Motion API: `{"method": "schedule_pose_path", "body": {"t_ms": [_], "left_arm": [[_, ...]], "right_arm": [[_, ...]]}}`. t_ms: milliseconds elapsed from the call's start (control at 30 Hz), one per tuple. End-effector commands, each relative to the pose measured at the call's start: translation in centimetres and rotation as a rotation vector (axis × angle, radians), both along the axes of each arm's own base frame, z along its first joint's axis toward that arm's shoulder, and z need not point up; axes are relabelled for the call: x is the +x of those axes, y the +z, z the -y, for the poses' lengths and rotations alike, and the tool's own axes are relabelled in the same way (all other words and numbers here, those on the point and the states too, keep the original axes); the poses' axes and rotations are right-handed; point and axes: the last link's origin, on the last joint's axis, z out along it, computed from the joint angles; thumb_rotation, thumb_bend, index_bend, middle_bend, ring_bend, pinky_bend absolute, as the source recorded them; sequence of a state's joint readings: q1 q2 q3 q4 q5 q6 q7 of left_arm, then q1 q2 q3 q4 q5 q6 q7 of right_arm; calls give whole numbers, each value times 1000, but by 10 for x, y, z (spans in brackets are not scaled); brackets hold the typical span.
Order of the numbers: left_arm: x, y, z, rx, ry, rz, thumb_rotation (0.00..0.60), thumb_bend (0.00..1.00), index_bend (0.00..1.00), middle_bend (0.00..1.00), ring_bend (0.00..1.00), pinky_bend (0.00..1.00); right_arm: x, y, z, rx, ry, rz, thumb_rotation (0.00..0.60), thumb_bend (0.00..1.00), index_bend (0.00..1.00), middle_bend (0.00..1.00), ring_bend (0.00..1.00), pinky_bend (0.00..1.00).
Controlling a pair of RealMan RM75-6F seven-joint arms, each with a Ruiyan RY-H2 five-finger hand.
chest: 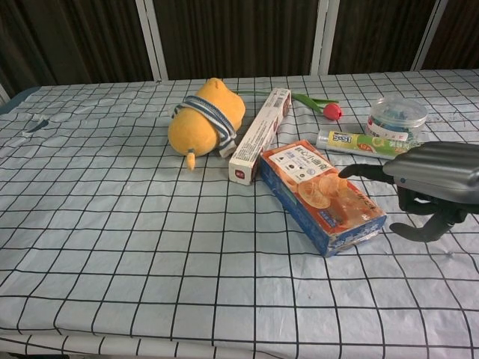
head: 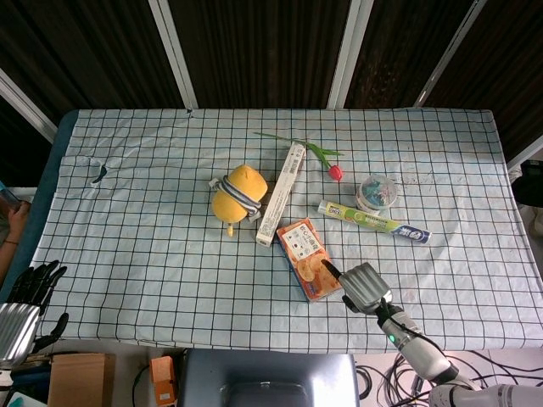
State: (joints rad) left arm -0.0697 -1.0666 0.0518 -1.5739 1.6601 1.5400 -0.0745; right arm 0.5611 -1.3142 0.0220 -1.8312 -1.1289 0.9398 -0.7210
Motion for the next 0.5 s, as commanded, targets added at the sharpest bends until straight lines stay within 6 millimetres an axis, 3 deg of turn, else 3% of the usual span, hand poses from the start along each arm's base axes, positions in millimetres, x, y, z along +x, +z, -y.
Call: {"method": "schedule_pose_path", "body": {"t_ms": [33,500], "left_arm": [[0,0,0,2,0,0,600,424,0,0,8,0],[0,0,0,5,2,-1,600,425,0,0,8,0]], "right_arm": [[2,-1,1,28,-13,-15,600,508,0,1000,1000,1000],[5,2,1,16,-4,5,600,515,0,1000,1000,1000]]}}
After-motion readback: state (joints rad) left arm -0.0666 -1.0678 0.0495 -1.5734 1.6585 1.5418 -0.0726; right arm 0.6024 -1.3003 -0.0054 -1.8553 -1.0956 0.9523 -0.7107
